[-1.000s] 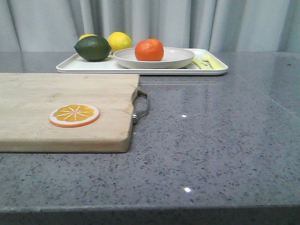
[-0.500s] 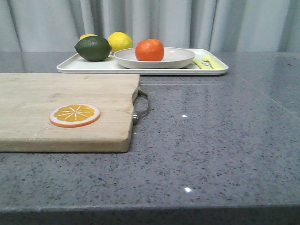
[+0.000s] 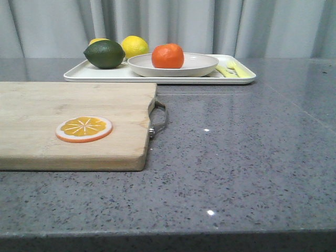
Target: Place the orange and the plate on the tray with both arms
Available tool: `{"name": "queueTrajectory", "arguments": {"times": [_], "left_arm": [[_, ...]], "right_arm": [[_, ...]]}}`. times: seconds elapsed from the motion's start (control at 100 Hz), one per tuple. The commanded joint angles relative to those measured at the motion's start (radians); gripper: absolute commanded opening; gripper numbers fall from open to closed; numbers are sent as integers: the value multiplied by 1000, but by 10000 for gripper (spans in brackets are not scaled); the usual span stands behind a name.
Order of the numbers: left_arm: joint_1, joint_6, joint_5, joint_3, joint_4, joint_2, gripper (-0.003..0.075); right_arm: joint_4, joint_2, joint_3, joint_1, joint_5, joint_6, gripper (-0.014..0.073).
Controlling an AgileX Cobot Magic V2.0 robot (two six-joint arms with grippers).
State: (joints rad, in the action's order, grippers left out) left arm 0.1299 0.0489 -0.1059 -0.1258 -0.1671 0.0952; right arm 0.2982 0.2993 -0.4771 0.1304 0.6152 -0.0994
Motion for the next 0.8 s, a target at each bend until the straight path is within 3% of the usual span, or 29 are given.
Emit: {"name": "queueTrajectory", "arguments": {"times": [0.0,0.3,0.6,0.79], "left_arm": [[-40,23,88,13,6,-29,-19],[-152,47,157,140,14,-132,-19],[-188,36,146,149,57,-132,-19],[-188,-44,123,149,98,-132,-18]], "right_arm": [[15,7,-25,-4,-72,-9,-69],[15,7,-25,-4,-72,-9,-69],[15,7,-25,-4,-74,-9,-69],[15,7,-25,-4,-74,-9,-69]]}}
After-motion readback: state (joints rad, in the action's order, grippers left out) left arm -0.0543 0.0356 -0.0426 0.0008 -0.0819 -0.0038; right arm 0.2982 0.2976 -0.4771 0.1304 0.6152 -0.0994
